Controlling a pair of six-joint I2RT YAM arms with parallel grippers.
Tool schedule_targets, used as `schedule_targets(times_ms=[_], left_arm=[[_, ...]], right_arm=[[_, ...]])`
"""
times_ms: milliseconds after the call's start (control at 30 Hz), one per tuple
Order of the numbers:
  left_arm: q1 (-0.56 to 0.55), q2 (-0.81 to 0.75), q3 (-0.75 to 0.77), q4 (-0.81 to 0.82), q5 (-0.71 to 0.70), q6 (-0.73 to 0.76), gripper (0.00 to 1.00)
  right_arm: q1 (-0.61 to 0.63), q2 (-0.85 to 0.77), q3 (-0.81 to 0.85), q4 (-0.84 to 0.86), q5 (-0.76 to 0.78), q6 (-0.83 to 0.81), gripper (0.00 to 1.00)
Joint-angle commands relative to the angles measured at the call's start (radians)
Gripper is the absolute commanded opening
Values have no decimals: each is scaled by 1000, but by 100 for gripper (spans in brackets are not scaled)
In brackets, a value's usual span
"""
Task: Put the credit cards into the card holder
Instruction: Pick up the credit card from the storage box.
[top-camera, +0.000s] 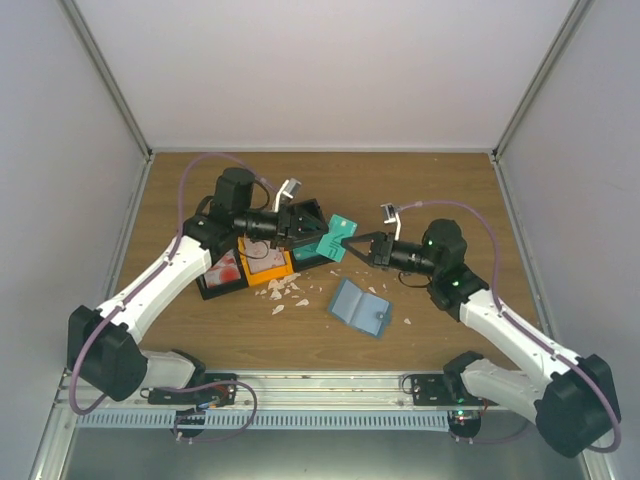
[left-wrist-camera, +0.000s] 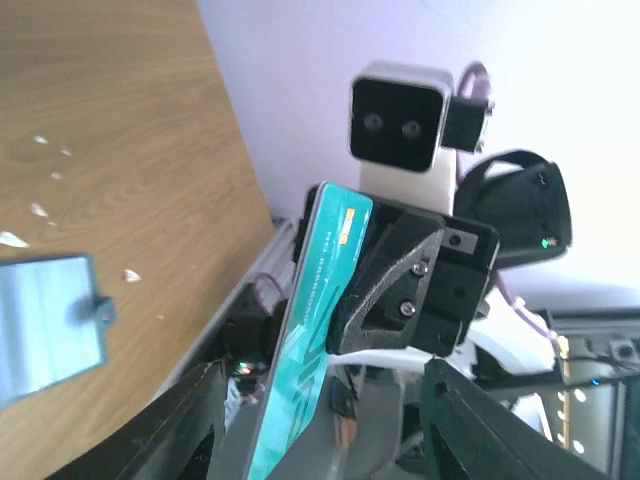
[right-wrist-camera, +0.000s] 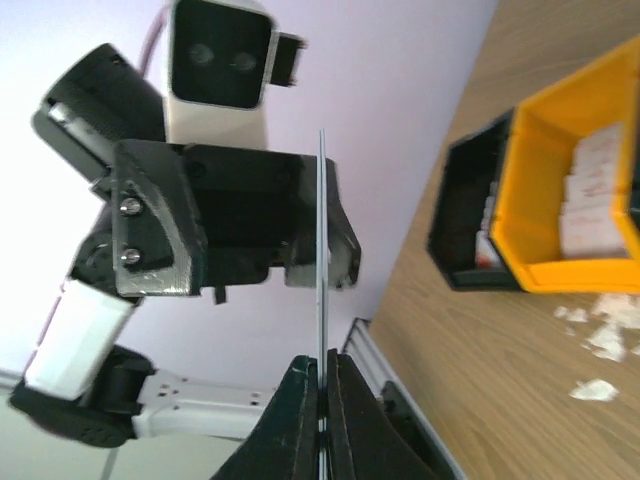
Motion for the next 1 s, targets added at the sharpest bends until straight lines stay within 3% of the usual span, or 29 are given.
schedule_targets(times_ms=[0,267,433,667,833,967], left_arm=[[-7,-39,-49,-81,-163,174,58],[-109,-17,-193,-64,-372,327,59],[-217,48,-238,-1,-423,349,57],[-328,133,-247,62,-473,376,53],[-347,197,-234,80,-469,403,46],[-349,207,-230,92,-471,415,46]], right_arm=[[6,-87,-66,-219,140,-89,1],[7,-183,-87,-708,417,-82,1],[8,-199,-65,-883,523,-7,1],[29,-162,-35,-991,569,13,1],[43,-138,-44,-971,558,25,0],[57,-111,-37,-899,509,0,0]])
